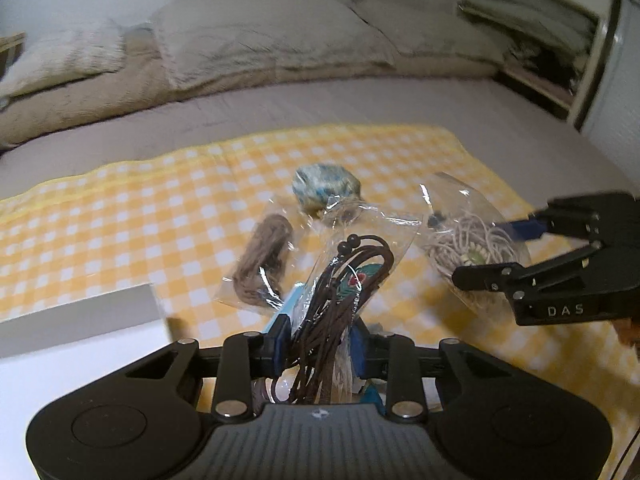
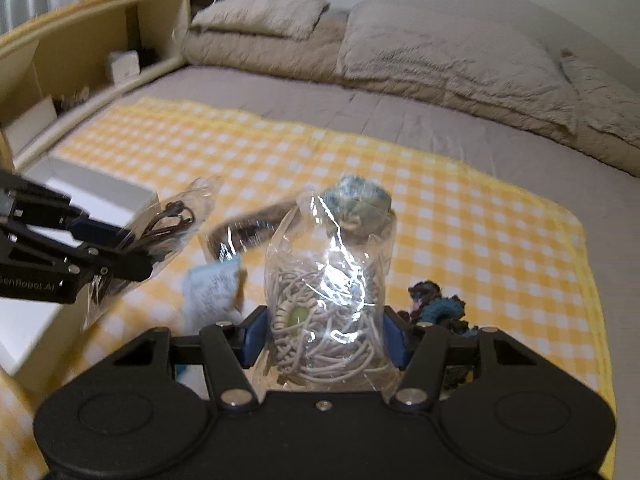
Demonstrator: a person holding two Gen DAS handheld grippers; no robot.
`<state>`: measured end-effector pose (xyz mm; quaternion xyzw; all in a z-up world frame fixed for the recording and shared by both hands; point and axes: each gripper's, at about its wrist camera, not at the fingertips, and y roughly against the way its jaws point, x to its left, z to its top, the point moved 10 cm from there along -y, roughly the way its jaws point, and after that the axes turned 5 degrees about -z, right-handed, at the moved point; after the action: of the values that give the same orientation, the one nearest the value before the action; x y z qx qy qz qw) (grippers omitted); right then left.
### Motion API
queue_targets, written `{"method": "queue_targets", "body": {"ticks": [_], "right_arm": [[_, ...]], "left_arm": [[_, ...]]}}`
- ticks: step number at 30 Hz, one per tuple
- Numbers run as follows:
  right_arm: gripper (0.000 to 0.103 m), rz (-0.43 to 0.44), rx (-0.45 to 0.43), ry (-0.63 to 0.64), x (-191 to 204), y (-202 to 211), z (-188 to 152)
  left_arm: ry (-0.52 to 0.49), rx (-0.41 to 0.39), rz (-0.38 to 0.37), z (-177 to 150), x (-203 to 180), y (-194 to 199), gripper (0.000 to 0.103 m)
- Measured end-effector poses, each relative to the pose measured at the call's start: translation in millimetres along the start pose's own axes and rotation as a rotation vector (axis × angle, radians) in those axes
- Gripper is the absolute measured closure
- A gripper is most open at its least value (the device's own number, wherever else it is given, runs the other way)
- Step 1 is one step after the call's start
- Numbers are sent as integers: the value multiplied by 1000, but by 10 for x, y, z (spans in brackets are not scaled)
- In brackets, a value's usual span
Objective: Organize soft objects
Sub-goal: 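Carry both bags into the white box and open both tools to release them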
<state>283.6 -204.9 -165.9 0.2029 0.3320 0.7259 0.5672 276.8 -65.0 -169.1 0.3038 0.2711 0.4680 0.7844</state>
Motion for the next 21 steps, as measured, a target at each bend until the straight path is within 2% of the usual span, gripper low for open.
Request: {"method": "queue_targets", "body": {"ticks": [9,15,21], "right_arm": [[43,0,-78,-68,295,422,266],[43,28,-58,-115,588,468,347],[43,104,-22,-113,1032,436,359]], "left_arm": [[127,-75,130,-28,369,723,70],[197,-91,246,-256,814,1137,70],[296,-60,350,-565,1293,1421,70]]}}
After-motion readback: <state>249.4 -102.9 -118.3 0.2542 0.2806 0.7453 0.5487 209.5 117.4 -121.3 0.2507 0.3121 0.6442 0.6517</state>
